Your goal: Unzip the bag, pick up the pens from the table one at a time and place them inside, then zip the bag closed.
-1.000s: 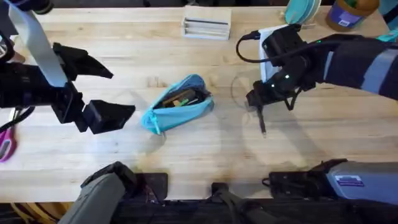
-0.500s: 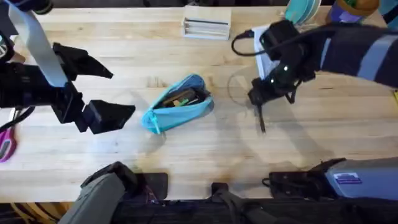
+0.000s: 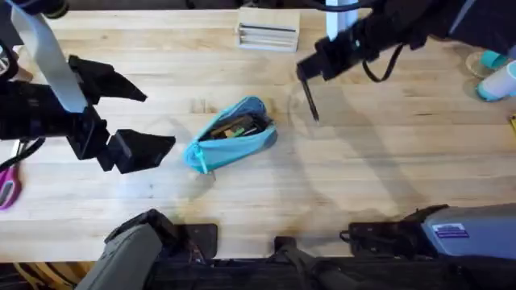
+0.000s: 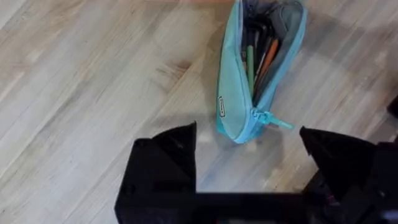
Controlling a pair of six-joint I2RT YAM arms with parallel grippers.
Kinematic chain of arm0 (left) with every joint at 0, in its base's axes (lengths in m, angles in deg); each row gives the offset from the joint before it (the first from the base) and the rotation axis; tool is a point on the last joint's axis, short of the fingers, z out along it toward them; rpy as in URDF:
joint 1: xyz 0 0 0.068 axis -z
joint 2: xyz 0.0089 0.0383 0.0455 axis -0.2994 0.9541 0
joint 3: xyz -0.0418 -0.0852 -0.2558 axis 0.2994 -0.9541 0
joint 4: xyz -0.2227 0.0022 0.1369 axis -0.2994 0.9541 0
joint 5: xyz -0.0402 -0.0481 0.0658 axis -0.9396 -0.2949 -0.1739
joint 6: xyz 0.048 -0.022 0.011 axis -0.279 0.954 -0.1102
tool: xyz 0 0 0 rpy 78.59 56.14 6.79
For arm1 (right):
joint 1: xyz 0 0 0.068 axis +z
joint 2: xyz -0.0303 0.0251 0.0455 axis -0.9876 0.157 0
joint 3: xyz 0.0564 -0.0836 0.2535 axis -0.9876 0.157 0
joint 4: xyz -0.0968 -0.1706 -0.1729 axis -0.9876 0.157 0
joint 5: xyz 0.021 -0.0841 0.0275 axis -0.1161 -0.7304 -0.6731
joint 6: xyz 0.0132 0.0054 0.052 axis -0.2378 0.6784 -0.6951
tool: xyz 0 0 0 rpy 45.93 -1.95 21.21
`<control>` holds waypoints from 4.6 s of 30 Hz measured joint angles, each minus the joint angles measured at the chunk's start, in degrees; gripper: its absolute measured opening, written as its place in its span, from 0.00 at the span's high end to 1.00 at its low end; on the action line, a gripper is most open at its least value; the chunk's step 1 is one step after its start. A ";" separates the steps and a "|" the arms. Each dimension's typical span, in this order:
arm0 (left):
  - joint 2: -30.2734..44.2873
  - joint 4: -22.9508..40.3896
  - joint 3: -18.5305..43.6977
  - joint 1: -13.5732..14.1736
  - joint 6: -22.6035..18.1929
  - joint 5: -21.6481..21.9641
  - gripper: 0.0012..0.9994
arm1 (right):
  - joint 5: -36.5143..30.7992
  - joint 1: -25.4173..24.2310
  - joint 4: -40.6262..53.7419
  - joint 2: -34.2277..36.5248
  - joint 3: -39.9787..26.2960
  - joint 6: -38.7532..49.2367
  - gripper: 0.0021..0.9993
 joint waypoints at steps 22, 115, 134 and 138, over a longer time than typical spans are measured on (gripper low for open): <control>0.00 -0.02 0.00 0.00 0.00 0.01 0.01 | 24.88 14.72 -12.53 0.00 -0.78 55.40 0.97; 37.86 -3.37 0.00 -8.11 -40.15 -2.49 0.00 | 2.21 31.68 -3.16 -4.07 -0.81 -25.98 0.00; 37.86 -7.86 0.00 -0.74 -40.16 3.63 0.01 | -16.75 46.38 -18.75 -2.19 14.31 -62.42 0.00; 37.86 -8.23 0.00 -0.74 -40.17 3.63 0.01 | -18.68 46.51 -25.12 -1.62 15.61 -66.02 0.00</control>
